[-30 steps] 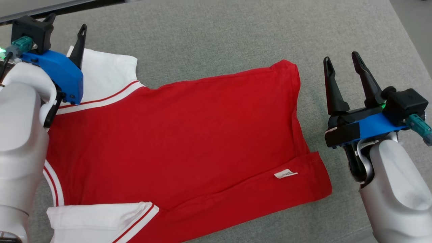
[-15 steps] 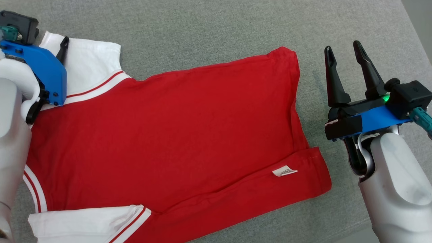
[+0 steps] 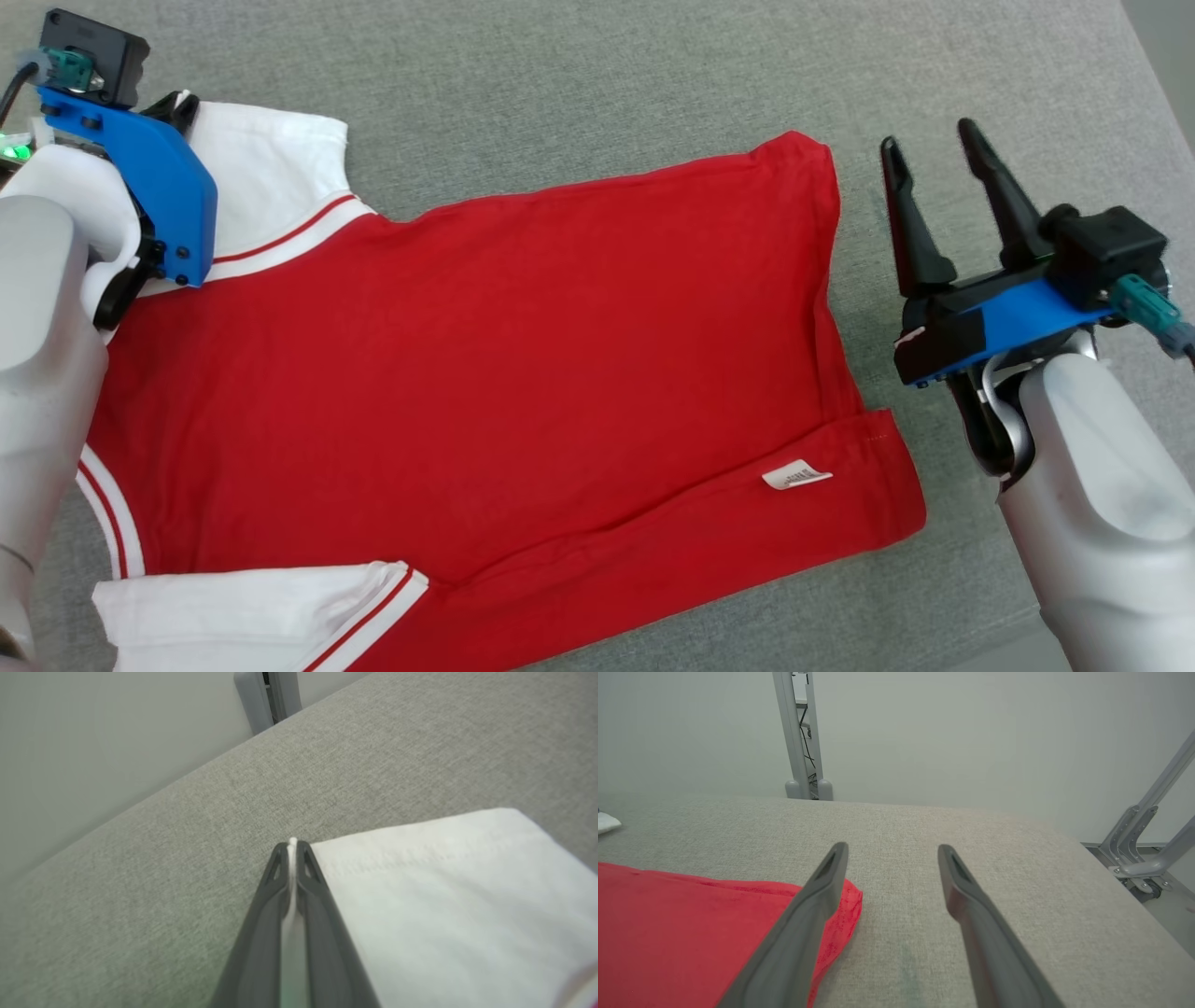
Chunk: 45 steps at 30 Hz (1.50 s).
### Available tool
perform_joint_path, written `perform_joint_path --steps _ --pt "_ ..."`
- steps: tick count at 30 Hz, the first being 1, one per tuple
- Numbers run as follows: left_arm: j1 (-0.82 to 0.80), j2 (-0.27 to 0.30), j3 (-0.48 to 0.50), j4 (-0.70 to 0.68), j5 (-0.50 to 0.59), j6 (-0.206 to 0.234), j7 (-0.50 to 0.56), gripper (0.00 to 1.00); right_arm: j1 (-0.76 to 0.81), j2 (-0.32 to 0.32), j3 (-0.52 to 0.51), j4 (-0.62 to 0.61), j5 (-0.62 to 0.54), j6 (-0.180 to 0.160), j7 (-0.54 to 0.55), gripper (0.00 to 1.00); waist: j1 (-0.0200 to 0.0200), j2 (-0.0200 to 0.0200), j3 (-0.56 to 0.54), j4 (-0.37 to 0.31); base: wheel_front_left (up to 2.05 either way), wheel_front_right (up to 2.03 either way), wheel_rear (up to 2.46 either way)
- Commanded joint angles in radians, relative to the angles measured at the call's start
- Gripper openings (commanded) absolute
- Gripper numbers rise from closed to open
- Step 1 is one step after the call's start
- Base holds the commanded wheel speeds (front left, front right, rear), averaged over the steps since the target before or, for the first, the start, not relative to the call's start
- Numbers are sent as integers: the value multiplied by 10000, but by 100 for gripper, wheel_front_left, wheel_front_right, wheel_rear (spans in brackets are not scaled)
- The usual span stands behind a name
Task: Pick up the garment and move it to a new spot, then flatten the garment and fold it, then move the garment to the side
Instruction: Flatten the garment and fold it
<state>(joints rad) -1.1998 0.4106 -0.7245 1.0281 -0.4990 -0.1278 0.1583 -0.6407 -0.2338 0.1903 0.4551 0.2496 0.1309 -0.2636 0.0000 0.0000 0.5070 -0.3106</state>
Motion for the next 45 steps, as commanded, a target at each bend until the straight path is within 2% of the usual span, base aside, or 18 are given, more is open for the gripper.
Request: perform_joint_path --steps 1,6,21,22,23,28,33,38,45 --pt "-102 73 -195 -70 -111 -40 -113 0 -289 -139 263 248 112 -4 141 100 0 0 -51 83 0 0 0" --pt "-338 29 -633 -300 -348 -40 -386 0 -874 -528 908 861 263 -4 664 100 0 0 -72 311 0 0 0" --pt "-858 -333 -1663 -450 -923 -40 -1078 0 -2023 -964 2438 2853 1543 -5 2492 100 0 0 158 902 0 0 0" --pt "-889 -343 -1711 -440 -968 -40 -1106 0 -2039 -983 2532 2902 1656 -5 2534 31 0 0 167 920 0 0 0" --pt "-918 -352 -1753 -426 -1001 -40 -1147 0 -2061 -990 2581 2938 1816 -5 2505 0 0 0 177 937 0 0 0" --pt "-1024 -431 -1963 -342 -1187 -40 -1355 0 -2279 -1151 2813 3177 2140 -11 2314 0 0 0 192 1034 0 0 0" --pt "-983 -486 -2083 -290 -1392 -40 -1751 0 -2458 -1228 2723 3398 2125 -11 1453 0 0 0 28 1232 0 0 0" --pt "-770 -505 -2150 -334 -1555 -40 -2319 0 -2342 -1284 2579 3781 1991 -11 719 0 0 0 -320 1499 0 0 0" --pt "-255 -554 -2283 -711 -1735 -41 -3072 0 -1816 -1370 2297 4139 1923 -10 219 0 0 0 -905 1967 0 0 0"
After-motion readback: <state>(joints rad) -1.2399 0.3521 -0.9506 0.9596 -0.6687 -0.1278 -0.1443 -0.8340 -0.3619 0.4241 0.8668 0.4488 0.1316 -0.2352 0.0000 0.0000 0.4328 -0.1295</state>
